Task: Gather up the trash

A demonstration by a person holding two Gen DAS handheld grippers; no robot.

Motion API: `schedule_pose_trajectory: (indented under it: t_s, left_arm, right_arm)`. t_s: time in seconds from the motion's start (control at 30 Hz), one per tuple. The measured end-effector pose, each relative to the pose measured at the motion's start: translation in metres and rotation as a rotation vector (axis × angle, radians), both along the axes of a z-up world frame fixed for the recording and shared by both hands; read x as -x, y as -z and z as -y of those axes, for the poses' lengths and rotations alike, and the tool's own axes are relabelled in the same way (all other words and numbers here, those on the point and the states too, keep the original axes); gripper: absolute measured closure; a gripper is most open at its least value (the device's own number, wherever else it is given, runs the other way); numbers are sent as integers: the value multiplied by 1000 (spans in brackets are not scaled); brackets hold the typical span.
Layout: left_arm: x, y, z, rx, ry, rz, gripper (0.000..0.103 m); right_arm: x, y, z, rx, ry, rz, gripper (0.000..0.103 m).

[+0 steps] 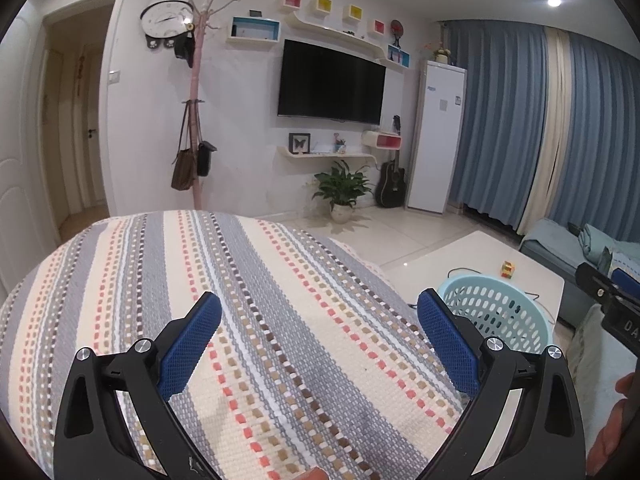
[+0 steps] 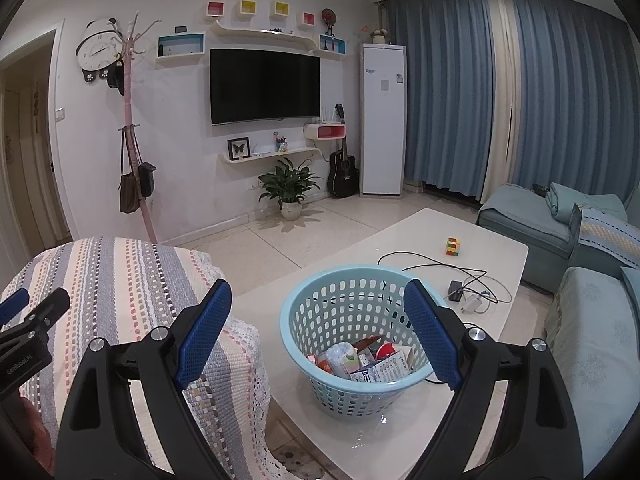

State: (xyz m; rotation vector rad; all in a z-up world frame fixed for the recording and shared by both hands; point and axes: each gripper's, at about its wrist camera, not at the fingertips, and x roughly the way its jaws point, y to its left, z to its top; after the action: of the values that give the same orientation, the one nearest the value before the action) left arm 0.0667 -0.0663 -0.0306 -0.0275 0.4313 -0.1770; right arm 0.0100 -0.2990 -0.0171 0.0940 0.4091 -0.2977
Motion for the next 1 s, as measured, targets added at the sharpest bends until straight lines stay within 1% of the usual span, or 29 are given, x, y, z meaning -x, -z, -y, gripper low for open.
schedule_pose_trajectory:
  t_s: [0.1, 0.23, 0.5, 0.73, 0.87, 0.93, 1.0]
  left_arm:
    - [0, 1, 4, -22, -17, 0, 8]
    - [2, 2, 9, -37, -15, 0, 8]
    - [1, 1, 7, -26, -14, -7, 8]
    - [2, 1, 9, -43, -28, -2, 8]
    - [0, -4, 12, -62, -46, 1, 8]
    - [6, -12, 10, -55, -56, 18, 8]
    - [14, -21, 8, -48, -60, 30, 8]
  right_arm:
    - [3, -2, -1, 3, 0, 8, 19]
    - [6, -4, -3, -1, -2, 12, 19]
    - [9, -8, -4, 3, -8, 14, 19]
    - [10, -10, -3, -3, -5, 14, 19]
    - [11, -14, 0, -19, -2, 17, 19]
    - [12, -18, -1, -26, -7, 23, 19]
    - [16, -23, -3, -12, -2, 36, 19]
